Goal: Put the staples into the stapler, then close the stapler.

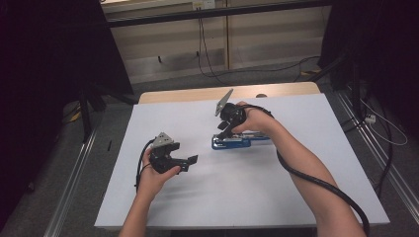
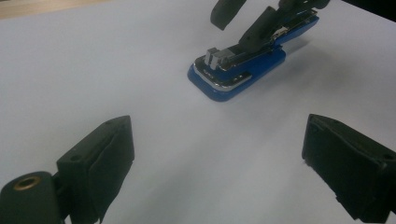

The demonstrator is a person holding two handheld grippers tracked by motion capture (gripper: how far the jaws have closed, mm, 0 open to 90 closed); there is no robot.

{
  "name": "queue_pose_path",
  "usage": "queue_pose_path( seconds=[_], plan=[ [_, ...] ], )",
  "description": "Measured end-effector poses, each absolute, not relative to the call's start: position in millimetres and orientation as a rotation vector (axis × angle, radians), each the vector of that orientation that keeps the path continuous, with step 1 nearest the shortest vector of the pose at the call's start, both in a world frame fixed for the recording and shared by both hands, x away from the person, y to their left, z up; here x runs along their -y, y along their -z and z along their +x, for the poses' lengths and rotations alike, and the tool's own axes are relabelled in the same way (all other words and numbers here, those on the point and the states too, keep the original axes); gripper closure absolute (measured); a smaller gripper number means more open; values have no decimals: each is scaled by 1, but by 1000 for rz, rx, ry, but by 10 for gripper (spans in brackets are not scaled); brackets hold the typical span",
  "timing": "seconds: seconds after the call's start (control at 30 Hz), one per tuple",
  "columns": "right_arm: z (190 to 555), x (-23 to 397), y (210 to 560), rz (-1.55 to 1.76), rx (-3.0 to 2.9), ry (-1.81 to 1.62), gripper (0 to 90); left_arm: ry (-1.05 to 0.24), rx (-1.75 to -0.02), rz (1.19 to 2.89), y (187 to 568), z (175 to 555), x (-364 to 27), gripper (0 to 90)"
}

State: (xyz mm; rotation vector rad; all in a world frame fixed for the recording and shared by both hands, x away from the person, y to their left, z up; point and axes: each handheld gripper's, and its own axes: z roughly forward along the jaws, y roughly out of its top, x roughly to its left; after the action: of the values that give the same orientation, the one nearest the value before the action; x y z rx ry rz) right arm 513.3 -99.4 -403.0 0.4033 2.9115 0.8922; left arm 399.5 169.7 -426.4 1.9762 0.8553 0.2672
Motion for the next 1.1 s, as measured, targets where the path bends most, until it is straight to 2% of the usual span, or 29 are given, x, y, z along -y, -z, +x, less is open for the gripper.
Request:
queue_pose_path(
  seconds=[0.2,0.53,0.83,1.1],
  plan=[
    [506,116,400,511,-2869,-928,370,-261,-849,1982,428,400,-167,94],
    [495,145,400,647,-2815,-922,234,-256,-846,1993,429,401,-166,94],
    [481,169,404,745,-2767,-930,154,-252,-836,1996,429,403,-162,94],
    [465,194,404,821,-2694,-948,138,-245,-841,1981,428,406,-159,94]
  ],
)
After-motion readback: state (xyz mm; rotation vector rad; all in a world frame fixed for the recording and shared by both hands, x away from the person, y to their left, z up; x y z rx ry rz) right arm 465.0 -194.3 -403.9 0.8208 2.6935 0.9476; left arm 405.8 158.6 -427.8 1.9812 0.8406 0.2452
